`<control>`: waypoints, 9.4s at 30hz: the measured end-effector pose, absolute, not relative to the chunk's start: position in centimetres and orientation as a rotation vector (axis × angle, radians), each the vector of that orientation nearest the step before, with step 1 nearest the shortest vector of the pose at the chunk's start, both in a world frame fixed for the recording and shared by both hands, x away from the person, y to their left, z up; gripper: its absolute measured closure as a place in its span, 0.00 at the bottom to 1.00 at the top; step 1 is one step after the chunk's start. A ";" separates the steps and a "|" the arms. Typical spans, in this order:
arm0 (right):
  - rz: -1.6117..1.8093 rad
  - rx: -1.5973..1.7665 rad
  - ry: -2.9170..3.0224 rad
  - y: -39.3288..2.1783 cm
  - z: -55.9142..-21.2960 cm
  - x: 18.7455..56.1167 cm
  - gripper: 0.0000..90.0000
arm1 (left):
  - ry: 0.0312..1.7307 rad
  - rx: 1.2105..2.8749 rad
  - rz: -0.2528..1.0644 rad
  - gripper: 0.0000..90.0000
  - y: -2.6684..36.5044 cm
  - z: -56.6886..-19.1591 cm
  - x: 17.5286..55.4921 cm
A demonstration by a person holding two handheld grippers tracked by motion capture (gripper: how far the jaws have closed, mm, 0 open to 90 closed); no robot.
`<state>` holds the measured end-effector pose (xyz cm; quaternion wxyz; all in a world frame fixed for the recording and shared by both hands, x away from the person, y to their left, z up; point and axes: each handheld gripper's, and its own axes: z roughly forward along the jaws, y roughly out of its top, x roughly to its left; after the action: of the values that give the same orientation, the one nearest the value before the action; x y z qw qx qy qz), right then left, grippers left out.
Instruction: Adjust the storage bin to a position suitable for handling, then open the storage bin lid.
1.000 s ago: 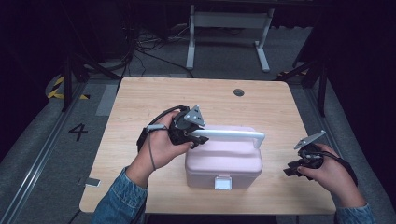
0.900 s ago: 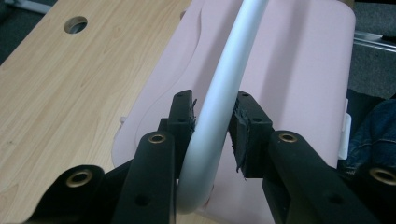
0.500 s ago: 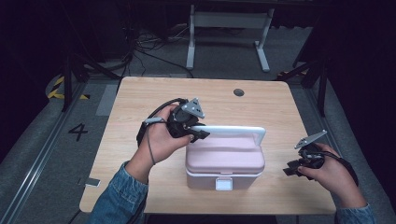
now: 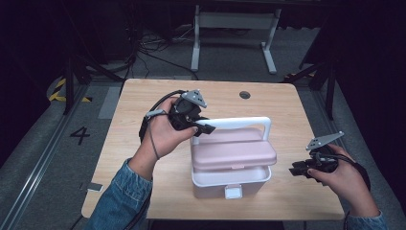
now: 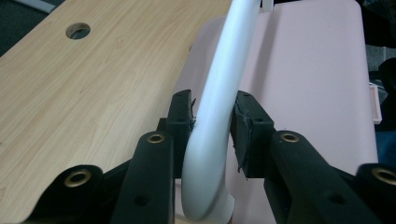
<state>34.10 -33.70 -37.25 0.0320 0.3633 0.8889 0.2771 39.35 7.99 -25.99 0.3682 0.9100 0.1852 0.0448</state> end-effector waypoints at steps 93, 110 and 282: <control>1.486 0.748 2.337 -27.1 -30.0 33.2 1.00 | 0.554 2.120 0.426 0.43 14.8 -29.5 34.9; 1.485 0.756 2.332 -27.6 -29.8 33.2 1.00 | 0.438 2.131 0.518 0.62 11.6 -29.1 34.8; 1.134 1.186 2.239 -34.5 -30.6 39.8 0.79 | 0.852 2.131 0.404 0.44 22.9 -34.2 34.3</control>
<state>39.83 -34.49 -30.55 0.1821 0.4201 0.7931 0.4016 34.34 22.93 -34.15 0.3946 0.8403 0.3360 0.1592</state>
